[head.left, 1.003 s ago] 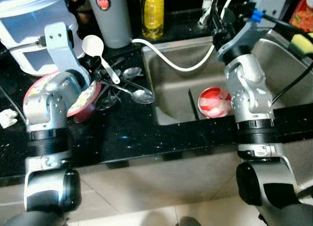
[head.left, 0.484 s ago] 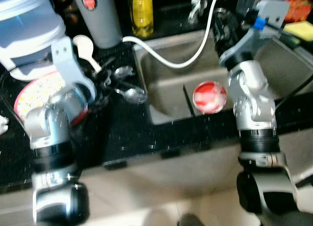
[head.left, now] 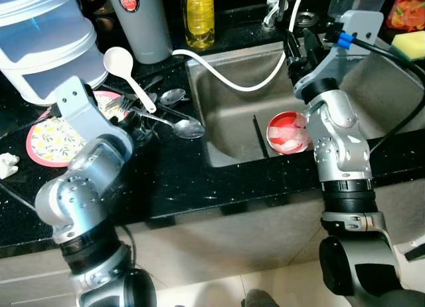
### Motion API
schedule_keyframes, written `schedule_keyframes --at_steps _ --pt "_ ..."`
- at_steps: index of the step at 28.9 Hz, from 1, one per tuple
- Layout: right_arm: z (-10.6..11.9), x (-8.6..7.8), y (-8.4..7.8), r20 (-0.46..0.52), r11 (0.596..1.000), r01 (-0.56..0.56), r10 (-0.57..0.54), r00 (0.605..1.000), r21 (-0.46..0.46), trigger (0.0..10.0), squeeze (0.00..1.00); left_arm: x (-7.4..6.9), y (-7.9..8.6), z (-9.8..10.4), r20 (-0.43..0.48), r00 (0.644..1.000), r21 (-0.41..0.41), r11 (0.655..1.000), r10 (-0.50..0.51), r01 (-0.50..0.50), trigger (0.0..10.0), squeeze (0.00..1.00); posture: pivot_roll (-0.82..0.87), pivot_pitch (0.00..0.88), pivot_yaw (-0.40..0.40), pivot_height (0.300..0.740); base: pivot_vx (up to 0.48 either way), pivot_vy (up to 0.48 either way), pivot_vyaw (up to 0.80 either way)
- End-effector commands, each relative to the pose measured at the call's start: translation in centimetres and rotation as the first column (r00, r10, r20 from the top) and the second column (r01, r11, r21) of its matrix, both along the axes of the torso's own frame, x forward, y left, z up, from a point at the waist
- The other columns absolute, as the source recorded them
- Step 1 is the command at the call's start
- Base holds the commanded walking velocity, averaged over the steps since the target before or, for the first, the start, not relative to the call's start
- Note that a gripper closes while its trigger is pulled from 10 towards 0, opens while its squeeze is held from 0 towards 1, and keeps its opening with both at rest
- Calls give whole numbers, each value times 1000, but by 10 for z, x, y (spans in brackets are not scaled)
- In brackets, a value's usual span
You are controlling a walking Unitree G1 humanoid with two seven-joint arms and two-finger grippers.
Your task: Kitchen organization
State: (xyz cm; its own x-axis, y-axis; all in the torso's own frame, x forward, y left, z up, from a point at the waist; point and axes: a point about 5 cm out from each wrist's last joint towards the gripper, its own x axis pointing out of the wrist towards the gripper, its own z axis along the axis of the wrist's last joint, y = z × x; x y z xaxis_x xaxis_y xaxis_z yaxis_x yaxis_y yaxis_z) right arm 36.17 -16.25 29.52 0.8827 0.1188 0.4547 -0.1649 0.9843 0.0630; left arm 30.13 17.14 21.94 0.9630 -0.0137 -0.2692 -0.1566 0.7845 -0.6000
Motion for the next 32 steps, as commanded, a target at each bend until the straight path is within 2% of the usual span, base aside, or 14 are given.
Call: schedule_keyframes --at_steps 1,3,6,8,9,10,15,16,17,18,19,20,21,32 --pt "3 1 9 9 1000 -25 25 1000 -16 10000 0 9 -8 1 -2 1000 -85 996 -31 30 10000 0 -38 83 101 740 0 0 0" --pt "4 1 9 13 1000 -24 24 1000 -17 10000 0 20 -8 4 8 997 -126 989 -71 72 10000 0 -51 80 107 740 0 0 0" --pt "5 0 9 15 1000 -22 22 1000 -19 10000 0 22 -7 6 10 997 -134 988 -80 80 10000 0 -51 80 107 740 0 0 0" --pt "5 -2 5 20 1000 -7 7 1000 -19 10000 0 29 -5 12 30 992 -137 983 -119 122 10000 0 -71 82 121 740 0 0 0" --pt "5 -2 5 20 1000 -7 7 1000 -19 10000 0 29 -5 12 30 992 -137 983 -119 122 10000 0 -71 82 121 740 0 0 0" --pt "5 -3 3 21 1000 3 -3 1000 -18 10000 0 33 -6 16 44 986 -160 973 -159 164 10000 0 -75 81 123 740 0 0 0" --pt "4 -3 1 21 1000 9 -8 1000 -19 10000 0 36 -8 14 28 985 -192 966 -172 174 10000 0 -84 78 126 740 0 0 0" --pt "5 -3 1 23 1000 11 -10 1000 -20 10000 0 38 -7 12 14 985 -210 963 -170 169 9176 0 -88 75 126 740 0 0 0" --pt "5 -3 1 25 1000 12 -12 1000 -21 10000 0 40 -7 10 3 986 -228 960 -167 163 5098 0 -89 74 126 740 0 0 0" --pt "5 -3 1 25 1000 12 -12 1000 -21 10000 0 40 -7 10 3 986 -228 960 -167 163 5098 0 -89 74 126 740 0 0 0" --pt "6 -3 0 27 1000 13 -12 1000 -22 10000 0 42 -6 7 -11 986 -240 958 -164 157 4549 0 -89 73 126 740 0 0 0" --pt "7 -3 0 29 1000 13 -13 1000 -23 10000 0 43 -5 5 -24 987 -249 957 -158 147 1098 0 -89 71 125 740 0 0 0" --pt "7 -3 0 30 1000 14 -13 999 -24 10000 0 44 -2 0 -47 989 -256 959 -140 124 0 0 -90 70 124 740 0 0 0" --pt "8 -3 0 31 1000 11 -10 999 -28 10000 0 44 8 -3 -56 995 -241 968 -86 70 0 0 -87 67 120 740 0 0 0"
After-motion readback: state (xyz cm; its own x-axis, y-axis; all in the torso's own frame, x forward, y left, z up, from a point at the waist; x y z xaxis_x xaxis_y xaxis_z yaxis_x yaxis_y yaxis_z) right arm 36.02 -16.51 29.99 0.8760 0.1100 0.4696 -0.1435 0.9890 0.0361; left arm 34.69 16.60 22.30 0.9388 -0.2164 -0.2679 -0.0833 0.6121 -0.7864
